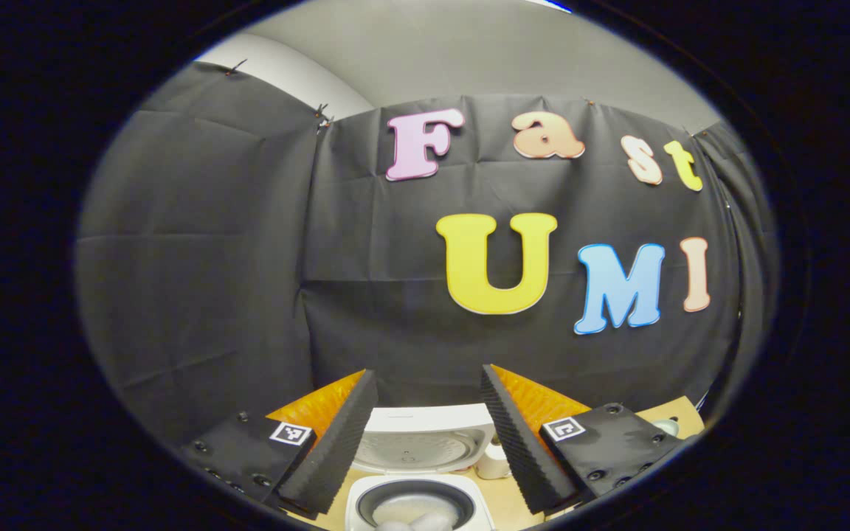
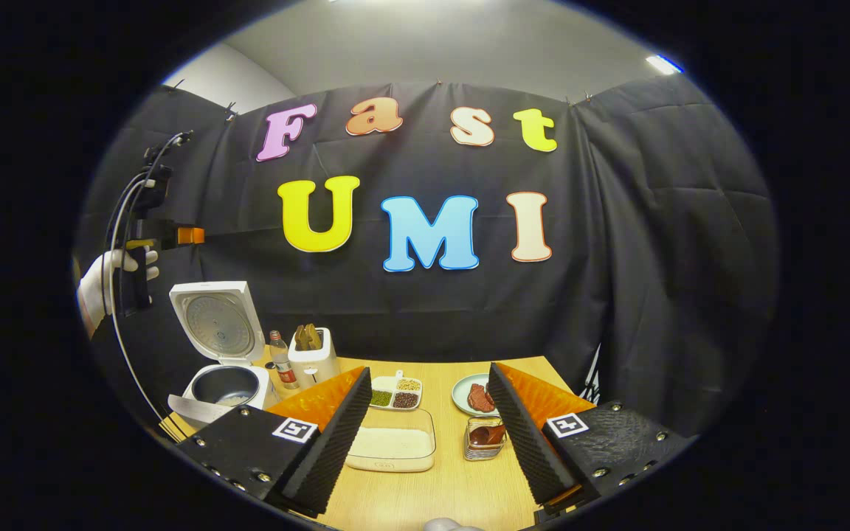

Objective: Close the left gripper, press the button to open the rice cooker; take a wooden spoon from the chopstick holder with the right hand, scoop a spoonful of rice and pour it into the rice cooker, then put the wooden spoon back into the chopstick holder.

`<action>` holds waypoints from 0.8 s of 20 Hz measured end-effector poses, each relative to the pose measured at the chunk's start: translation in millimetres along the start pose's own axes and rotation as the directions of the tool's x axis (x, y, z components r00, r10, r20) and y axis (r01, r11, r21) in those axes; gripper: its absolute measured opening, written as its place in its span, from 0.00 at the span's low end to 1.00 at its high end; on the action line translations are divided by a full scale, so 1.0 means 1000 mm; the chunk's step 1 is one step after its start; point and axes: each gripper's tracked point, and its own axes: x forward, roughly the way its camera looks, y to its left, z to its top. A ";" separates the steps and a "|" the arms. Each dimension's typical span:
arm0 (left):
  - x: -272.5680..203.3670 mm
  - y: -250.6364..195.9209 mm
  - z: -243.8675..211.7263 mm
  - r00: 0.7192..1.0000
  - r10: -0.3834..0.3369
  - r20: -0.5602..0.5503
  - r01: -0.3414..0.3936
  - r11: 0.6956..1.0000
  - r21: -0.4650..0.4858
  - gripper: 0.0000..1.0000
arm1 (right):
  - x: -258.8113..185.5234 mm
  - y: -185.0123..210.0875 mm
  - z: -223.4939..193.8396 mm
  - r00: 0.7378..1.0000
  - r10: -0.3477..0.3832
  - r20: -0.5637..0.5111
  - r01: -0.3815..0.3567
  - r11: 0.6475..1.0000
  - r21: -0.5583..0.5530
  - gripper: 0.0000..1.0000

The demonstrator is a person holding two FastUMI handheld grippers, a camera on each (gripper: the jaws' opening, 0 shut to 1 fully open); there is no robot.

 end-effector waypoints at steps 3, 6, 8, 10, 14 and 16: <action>0.043 0.001 -0.013 0.999 0.020 -0.035 -0.020 1.000 0.020 0.96 | 0.006 -0.002 -0.006 1.000 -0.009 -0.025 0.009 1.000 -0.002 0.97; 0.085 0.002 -0.036 0.995 0.030 -0.095 -0.024 0.997 0.070 0.96 | 0.010 -0.002 -0.012 0.999 -0.012 -0.047 0.011 1.000 -0.009 0.97; 0.105 0.010 -0.056 0.988 0.052 -0.146 -0.041 0.996 0.080 1.00 | 0.011 0.001 -0.015 0.999 -0.008 -0.054 0.007 1.000 -0.017 0.97; 0.120 0.019 -0.069 0.981 0.074 -0.182 -0.060 0.995 0.079 1.00 | 0.011 0.003 -0.020 0.998 -0.003 -0.065 0.001 1.000 -0.022 0.97; 0.131 0.021 -0.101 0.959 0.070 -0.276 -0.056 0.997 0.059 1.00 | 0.010 0.001 -0.026 0.997 -0.001 -0.083 0.000 1.000 -0.014 0.97; 0.135 0.025 -0.101 0.956 0.081 -0.283 -0.073 0.997 0.038 0.99 | 0.010 0.002 -0.027 0.996 0.002 -0.085 -0.002 1.000 -0.005 0.97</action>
